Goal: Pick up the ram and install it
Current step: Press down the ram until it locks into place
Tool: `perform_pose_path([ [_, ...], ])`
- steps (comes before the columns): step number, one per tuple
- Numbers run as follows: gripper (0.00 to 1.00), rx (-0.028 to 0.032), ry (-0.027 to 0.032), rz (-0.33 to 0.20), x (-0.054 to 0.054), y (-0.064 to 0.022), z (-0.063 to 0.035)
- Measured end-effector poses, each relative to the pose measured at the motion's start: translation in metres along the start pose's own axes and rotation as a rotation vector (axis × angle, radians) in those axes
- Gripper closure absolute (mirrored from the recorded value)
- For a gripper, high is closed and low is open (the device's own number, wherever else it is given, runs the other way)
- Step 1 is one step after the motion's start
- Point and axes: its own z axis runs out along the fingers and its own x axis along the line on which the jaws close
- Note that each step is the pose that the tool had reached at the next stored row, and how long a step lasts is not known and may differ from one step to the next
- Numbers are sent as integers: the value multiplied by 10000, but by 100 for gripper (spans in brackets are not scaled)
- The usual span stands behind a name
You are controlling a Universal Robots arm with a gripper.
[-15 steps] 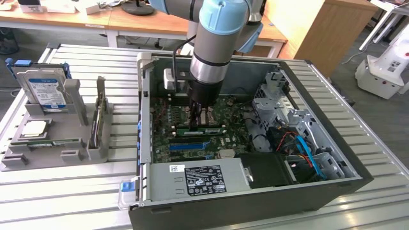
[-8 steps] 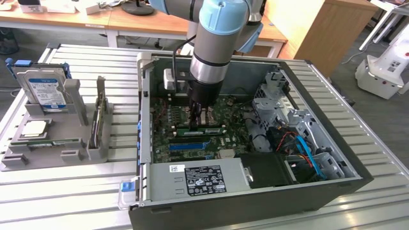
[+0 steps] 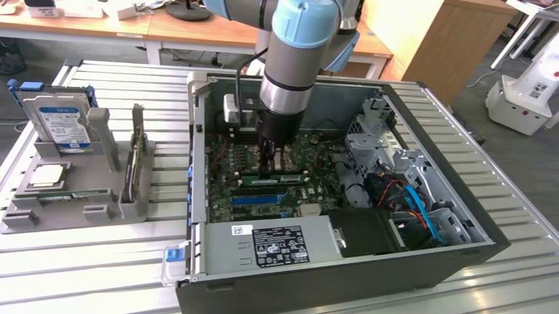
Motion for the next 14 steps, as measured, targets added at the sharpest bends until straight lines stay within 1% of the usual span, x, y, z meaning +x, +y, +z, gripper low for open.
perform_pose_path([
  [9, 89, 2, -3, 0, -1, 0, -1],
  [11, 89, 9, -11, -2, -2, -1, -9],
  [14, 89, 0, -2, -1, 0, 1, -35],
])
